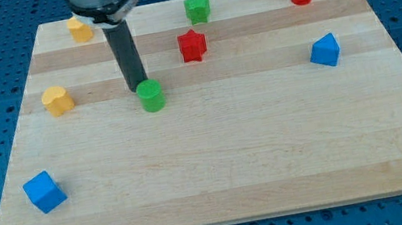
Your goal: Push the green circle to the bottom center
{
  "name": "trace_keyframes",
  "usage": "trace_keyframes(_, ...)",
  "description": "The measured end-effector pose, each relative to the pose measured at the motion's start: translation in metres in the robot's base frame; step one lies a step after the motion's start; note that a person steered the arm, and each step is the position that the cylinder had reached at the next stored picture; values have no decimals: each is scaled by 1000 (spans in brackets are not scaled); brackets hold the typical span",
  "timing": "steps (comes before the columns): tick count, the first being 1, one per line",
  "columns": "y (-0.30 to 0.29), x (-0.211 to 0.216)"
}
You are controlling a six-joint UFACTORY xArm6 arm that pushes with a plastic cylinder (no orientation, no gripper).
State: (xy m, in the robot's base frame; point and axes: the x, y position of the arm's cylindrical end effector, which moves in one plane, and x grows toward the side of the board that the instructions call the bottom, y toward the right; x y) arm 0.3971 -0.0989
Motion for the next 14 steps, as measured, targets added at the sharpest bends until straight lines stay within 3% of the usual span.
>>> trace_keyframes(5,29,111)
trace_keyframes(14,111,102)
